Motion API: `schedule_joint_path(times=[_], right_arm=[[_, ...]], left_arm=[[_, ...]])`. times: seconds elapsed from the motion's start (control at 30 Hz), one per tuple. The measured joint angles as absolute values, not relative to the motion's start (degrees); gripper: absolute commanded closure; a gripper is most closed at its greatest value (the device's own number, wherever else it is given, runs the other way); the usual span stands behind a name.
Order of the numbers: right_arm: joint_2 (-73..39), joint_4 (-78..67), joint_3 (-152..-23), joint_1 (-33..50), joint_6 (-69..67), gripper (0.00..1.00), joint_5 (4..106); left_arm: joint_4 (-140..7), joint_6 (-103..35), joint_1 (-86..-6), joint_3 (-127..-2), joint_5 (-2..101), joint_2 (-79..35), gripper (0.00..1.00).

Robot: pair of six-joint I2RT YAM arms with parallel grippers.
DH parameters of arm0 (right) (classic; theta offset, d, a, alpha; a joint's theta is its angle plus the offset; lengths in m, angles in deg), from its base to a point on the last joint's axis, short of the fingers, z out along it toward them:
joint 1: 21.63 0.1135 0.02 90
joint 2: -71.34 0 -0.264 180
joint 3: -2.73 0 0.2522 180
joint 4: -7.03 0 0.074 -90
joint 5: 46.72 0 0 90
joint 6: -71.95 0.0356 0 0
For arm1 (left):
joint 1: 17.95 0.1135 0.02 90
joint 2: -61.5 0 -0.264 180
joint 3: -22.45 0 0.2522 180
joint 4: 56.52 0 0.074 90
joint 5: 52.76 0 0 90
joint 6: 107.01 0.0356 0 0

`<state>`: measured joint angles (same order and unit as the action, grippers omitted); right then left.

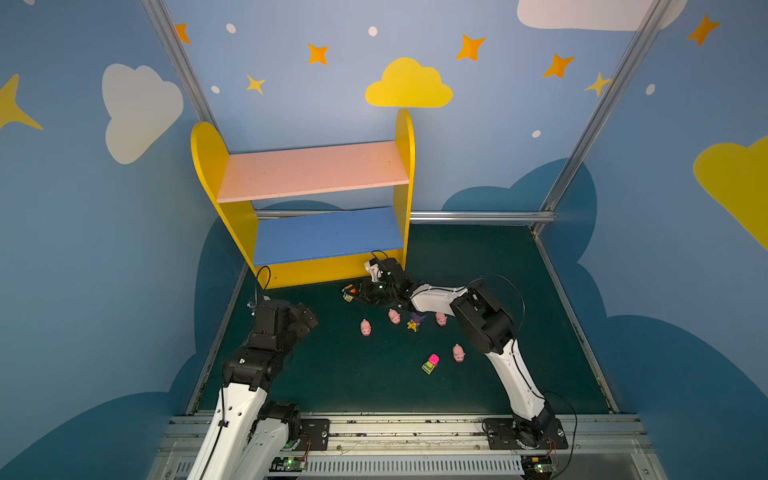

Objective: Organize plastic toys on shelves
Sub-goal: Place the plastic toy on the shelf.

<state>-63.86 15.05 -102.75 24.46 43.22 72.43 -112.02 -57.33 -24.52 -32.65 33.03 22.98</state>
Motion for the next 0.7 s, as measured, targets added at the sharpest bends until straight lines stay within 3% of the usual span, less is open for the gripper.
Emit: schedule_joint_path(times=[0.7], right_arm=[[-72.3,15.2,-115.1,22.4,45.3,0.83,72.9]], left_arm=[[-115.9,-56.1,-24.4,-34.2,31.3,24.1,0.00]])
